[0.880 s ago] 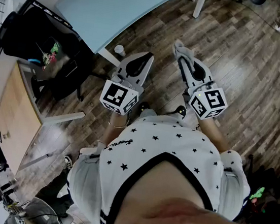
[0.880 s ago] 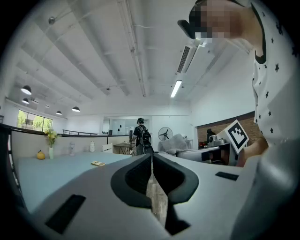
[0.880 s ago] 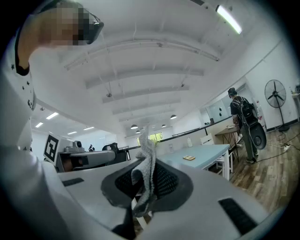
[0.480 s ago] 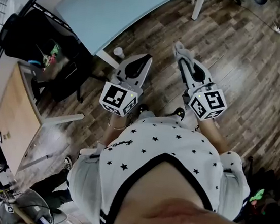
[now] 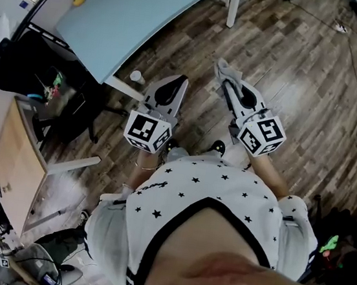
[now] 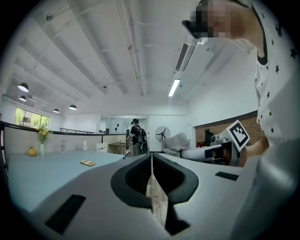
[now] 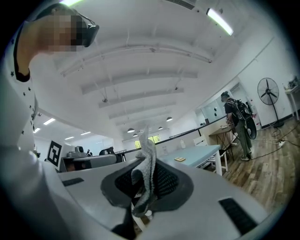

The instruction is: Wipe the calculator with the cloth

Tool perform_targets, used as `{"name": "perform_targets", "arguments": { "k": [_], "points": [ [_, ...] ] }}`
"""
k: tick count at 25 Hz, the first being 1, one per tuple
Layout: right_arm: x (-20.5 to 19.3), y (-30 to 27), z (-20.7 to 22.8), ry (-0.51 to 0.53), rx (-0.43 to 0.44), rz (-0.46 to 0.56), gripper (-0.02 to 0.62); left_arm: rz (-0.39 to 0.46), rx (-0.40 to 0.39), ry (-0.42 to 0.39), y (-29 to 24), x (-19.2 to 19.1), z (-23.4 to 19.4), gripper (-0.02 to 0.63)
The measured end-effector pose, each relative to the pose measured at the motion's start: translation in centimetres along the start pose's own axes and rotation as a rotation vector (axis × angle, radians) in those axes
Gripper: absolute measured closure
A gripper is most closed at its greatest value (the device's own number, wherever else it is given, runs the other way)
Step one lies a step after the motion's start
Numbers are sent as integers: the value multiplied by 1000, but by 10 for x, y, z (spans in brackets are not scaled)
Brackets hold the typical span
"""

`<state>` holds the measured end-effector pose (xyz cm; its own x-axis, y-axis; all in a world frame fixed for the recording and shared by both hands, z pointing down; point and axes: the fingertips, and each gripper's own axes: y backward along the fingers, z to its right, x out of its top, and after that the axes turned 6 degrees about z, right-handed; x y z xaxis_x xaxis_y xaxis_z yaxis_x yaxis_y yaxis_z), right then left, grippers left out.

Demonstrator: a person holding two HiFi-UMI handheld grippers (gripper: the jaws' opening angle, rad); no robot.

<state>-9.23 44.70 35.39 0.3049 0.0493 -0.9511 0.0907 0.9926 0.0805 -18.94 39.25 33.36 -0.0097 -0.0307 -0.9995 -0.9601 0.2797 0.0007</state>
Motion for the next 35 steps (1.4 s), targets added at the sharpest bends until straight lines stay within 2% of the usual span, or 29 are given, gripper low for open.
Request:
{"name": "perform_targets", "arguments": {
  "k": [7, 12, 21, 35],
  "points": [
    [8, 31, 38, 5, -28, 13, 552, -9, -29, -18, -30, -3, 39, 571],
    [17, 35, 49, 11, -12, 34, 552, -5, -19, -36, -37, 0, 46, 571],
    [20, 20, 70, 8, 4, 16, 552, -4, 13, -24, -58, -6, 28, 571],
    [30, -41, 142, 17, -86, -9, 552, 22, -95, 20, -151, -14, -21, 571]
  ]
}}
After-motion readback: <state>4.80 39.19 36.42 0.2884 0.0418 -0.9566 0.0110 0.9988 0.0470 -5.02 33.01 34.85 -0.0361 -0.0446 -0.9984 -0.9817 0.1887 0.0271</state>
